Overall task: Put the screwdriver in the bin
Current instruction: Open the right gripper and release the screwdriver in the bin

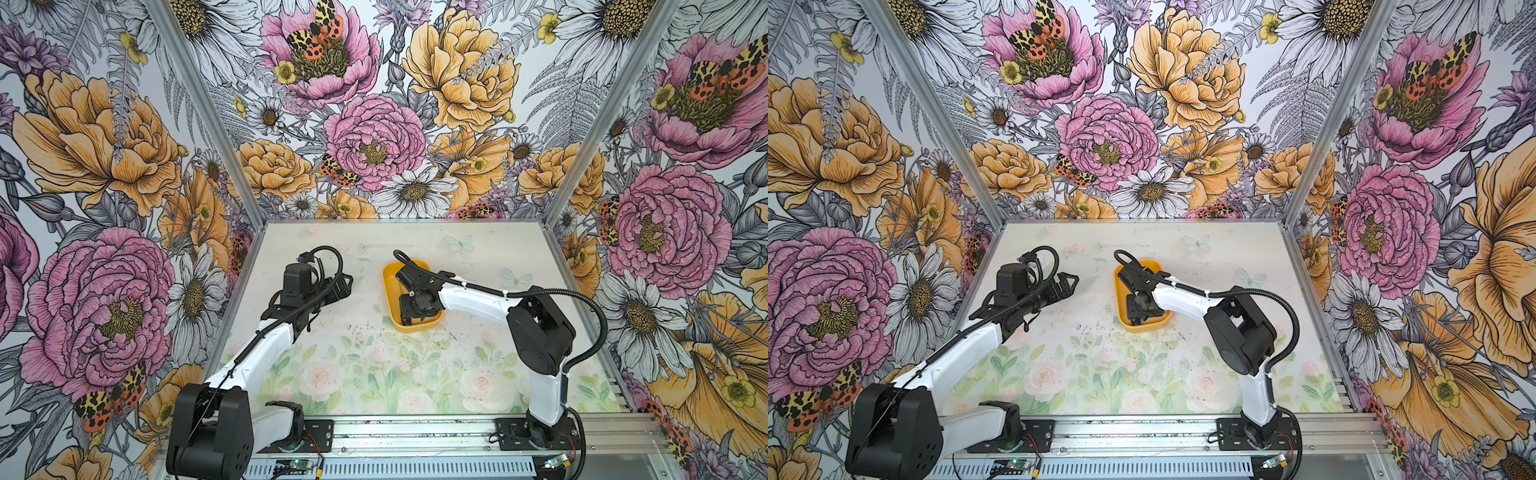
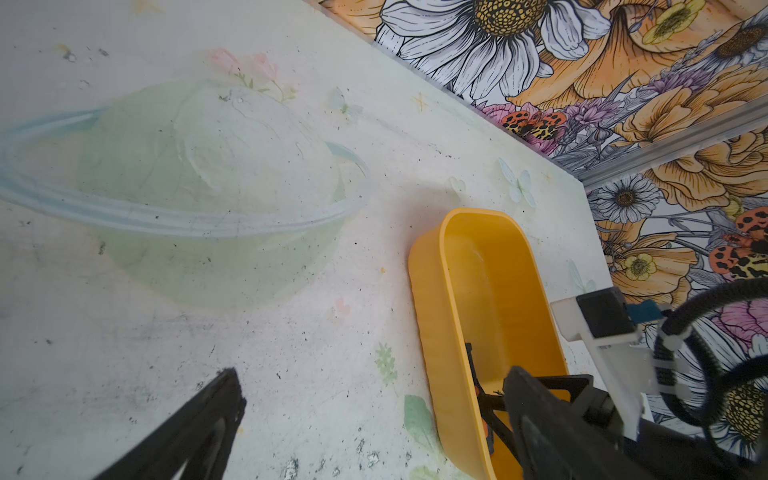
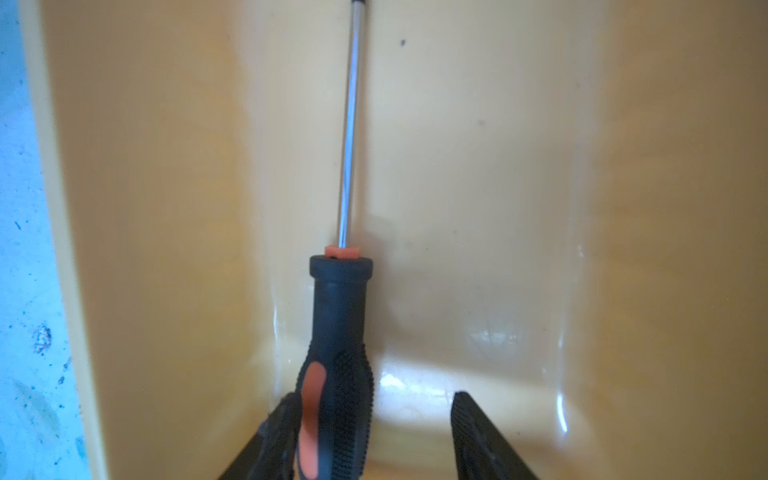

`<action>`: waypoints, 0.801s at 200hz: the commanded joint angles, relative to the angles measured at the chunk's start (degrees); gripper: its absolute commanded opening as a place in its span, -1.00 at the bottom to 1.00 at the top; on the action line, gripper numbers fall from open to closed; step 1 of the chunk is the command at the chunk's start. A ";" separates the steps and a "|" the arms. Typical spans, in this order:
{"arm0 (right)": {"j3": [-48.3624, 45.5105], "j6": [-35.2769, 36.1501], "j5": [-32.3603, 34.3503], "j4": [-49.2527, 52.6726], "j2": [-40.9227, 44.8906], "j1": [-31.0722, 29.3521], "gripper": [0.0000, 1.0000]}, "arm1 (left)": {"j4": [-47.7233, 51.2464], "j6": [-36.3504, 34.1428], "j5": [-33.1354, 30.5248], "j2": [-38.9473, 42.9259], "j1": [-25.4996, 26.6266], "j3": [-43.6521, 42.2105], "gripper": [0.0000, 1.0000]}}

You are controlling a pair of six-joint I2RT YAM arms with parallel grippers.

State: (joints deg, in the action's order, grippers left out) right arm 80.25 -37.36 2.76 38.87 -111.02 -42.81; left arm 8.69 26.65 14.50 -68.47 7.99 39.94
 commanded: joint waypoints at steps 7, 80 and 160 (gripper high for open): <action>2.11 6.46 -1.82 2.06 5.48 1.24 0.33 | -1.88 -1.91 -2.04 1.29 -0.57 -0.44 0.97; -5.77 28.28 -1.22 -0.10 24.07 9.66 0.33 | -8.97 -11.24 -9.15 6.94 -3.18 -0.99 0.98; -31.01 34.27 -0.56 -28.20 45.18 32.06 0.36 | -28.39 -23.66 -15.55 8.32 -8.94 -11.45 0.98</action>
State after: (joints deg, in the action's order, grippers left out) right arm 54.19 -3.99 2.74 24.01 -69.25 -15.62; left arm -10.22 8.78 2.48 -60.75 0.51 31.88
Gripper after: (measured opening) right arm 0.678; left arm 0.988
